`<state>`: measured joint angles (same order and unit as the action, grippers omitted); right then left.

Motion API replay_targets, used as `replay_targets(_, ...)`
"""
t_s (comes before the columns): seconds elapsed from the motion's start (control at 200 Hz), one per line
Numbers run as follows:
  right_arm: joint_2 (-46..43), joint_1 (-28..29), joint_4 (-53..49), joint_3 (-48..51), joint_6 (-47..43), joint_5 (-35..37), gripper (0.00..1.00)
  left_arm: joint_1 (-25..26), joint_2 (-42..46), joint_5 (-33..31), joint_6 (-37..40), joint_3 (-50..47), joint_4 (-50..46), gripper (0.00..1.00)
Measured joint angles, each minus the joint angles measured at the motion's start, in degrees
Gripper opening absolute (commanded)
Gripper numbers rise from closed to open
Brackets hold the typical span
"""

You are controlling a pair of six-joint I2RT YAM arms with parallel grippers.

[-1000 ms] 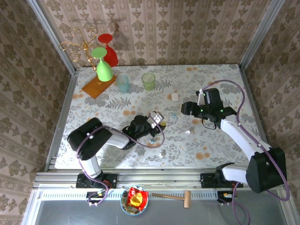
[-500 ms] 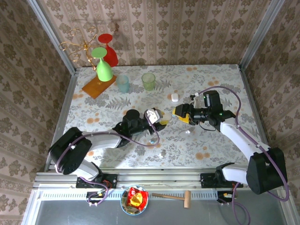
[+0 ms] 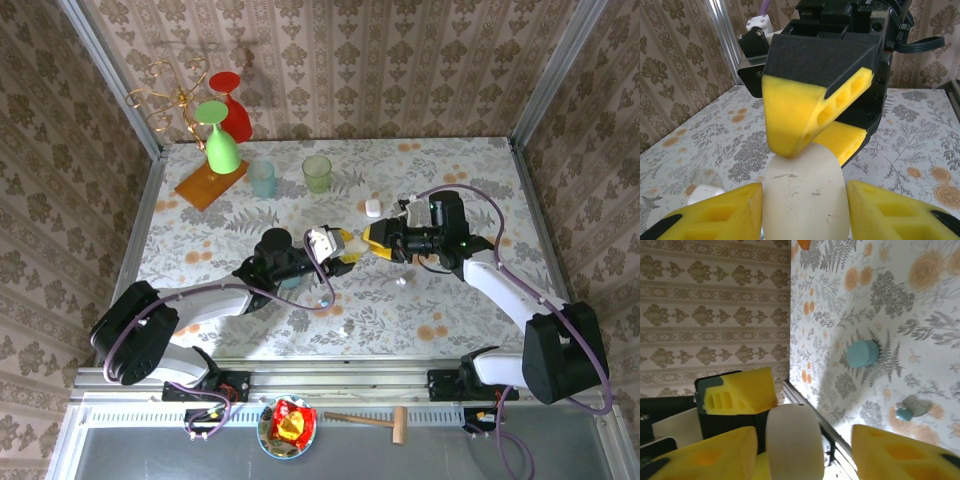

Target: Insert the wireless bluetooth earbuds into the charging case

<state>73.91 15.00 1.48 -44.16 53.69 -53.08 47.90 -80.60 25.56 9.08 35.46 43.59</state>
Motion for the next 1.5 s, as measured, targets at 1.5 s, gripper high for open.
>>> replay_targets(1.5,-6.8,2.1,28.0,1.3,30.9,-1.6,0.18,-1.9,0.0,-0.1,-12.1,-2.4,24.0,0.51)
